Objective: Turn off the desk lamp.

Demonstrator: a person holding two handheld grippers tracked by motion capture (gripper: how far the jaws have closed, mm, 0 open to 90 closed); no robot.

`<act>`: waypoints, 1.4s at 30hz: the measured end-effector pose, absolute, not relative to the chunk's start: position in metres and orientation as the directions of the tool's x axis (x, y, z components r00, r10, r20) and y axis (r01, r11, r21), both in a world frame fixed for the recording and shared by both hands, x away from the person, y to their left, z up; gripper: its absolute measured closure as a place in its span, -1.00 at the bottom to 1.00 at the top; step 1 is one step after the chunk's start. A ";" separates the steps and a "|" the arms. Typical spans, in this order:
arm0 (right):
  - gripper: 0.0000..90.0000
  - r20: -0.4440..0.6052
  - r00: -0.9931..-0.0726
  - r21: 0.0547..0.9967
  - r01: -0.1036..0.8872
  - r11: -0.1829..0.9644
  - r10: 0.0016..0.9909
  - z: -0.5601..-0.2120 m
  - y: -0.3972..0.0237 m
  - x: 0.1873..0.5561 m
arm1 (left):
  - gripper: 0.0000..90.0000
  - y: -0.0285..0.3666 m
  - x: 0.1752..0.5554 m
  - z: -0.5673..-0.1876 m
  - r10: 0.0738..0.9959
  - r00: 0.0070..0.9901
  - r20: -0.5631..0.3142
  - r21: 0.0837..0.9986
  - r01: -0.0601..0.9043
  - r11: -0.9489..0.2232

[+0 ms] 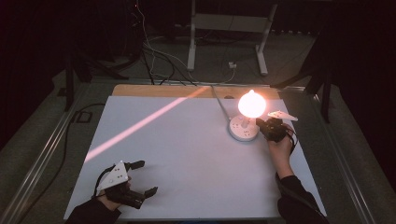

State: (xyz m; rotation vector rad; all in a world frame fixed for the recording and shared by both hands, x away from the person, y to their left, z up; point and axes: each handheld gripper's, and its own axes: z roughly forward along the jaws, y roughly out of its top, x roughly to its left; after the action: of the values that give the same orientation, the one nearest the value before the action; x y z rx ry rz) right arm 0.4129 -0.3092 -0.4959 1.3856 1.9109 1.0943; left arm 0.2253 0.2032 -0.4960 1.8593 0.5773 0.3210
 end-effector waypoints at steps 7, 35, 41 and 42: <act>0.98 0.029 -0.334 0.850 0.504 0.152 0.942 -0.496 -0.309 0.414 | -0.99 0.203 0.226 -0.496 0.534 0.843 -0.059 0.933 0.237 -0.271; 0.99 -0.003 -0.344 0.841 0.507 0.189 0.939 -0.516 -0.297 0.416 | -0.99 0.203 0.224 -0.496 0.530 0.847 -0.052 0.933 0.230 -0.276; 0.99 0.047 -0.338 0.868 0.480 0.129 0.940 -0.497 -0.309 0.411 | -0.99 0.203 0.225 -0.496 0.531 0.845 -0.058 0.934 0.234 -0.271; 0.99 0.053 -0.333 0.876 0.468 0.116 0.941 -0.491 -0.311 0.409 | -0.99 0.203 0.226 -0.496 0.531 0.845 -0.061 0.934 0.237 -0.269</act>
State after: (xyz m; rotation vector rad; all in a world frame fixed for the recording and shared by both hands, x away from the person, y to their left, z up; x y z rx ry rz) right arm 0.4088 -0.3107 -0.4914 1.3631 1.8660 1.1540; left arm 0.2257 0.2033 -0.4960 1.8569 0.5780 0.3152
